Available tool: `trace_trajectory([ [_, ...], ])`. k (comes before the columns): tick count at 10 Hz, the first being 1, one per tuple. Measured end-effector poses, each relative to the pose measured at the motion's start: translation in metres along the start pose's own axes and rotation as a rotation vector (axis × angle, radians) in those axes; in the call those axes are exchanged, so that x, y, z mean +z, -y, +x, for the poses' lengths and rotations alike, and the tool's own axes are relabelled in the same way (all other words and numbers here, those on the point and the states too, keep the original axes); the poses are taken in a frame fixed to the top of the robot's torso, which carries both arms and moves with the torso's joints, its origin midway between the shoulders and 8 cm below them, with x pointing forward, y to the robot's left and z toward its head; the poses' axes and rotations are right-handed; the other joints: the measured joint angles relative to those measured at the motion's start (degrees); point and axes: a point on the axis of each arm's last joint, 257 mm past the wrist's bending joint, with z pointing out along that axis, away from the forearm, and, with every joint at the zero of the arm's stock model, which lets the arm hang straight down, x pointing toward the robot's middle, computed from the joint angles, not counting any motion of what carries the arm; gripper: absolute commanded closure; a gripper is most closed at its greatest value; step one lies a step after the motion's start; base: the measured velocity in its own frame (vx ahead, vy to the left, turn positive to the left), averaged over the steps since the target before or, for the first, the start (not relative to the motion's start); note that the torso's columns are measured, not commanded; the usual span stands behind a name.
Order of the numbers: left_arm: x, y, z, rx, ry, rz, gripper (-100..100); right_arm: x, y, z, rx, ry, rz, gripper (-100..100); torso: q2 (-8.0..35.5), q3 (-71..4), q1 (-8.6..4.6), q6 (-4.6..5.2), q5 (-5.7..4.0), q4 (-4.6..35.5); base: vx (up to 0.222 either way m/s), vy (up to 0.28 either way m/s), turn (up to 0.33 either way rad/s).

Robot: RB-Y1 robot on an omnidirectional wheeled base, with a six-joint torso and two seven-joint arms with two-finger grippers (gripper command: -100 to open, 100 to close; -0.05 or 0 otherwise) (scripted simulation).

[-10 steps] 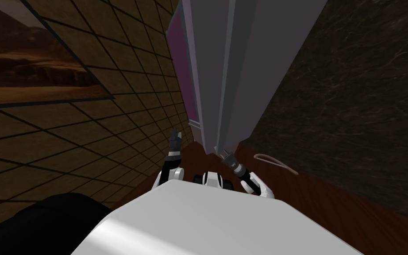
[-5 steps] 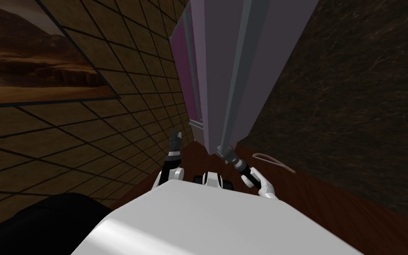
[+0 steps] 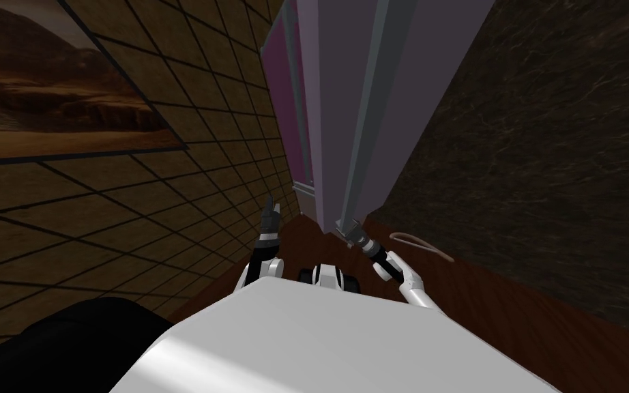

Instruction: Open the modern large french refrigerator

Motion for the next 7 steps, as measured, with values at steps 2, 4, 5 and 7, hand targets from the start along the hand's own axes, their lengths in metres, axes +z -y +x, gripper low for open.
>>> trace_trajectory([
  [2, 0.0000, -0.0001, 0.0000, 0.000, 0.000, 0.000, 0, -0.0014, 0.0017, 0.0037, 0.004, -0.011, -0.003, 0, 0.00, 0.10, 0.03, -0.05, -0.11, -0.29, 0.003, 0.000, -0.001],
  [4, 0.0000, 0.0000, 0.0000, 0.000, 0.000, 0.000, 0, -0.0050, -0.0008, 0.0080, 0.005, -0.026, -0.007, 0, -0.31, -0.02, 0.11, -0.15, -0.19, -0.72, 0.000, 0.000, 0.000],
  [5, 0.0000, 0.0000, 0.0000, 0.000, 0.000, 0.000, 0, -0.0059, -0.0013, 0.0091, 0.006, -0.030, -0.008, 0, -0.44, -0.07, 0.12, -0.15, -0.20, -0.82, 0.000, 0.000, 0.000],
  [7, 0.0000, 0.0000, 0.0000, 0.000, 0.000, 0.000, 0, -0.0069, -0.0018, 0.0102, 0.006, -0.034, -0.009, 0, -0.59, -0.14, 0.09, -0.15, -0.22, -0.93, 0.000, 0.000, 0.000],
])
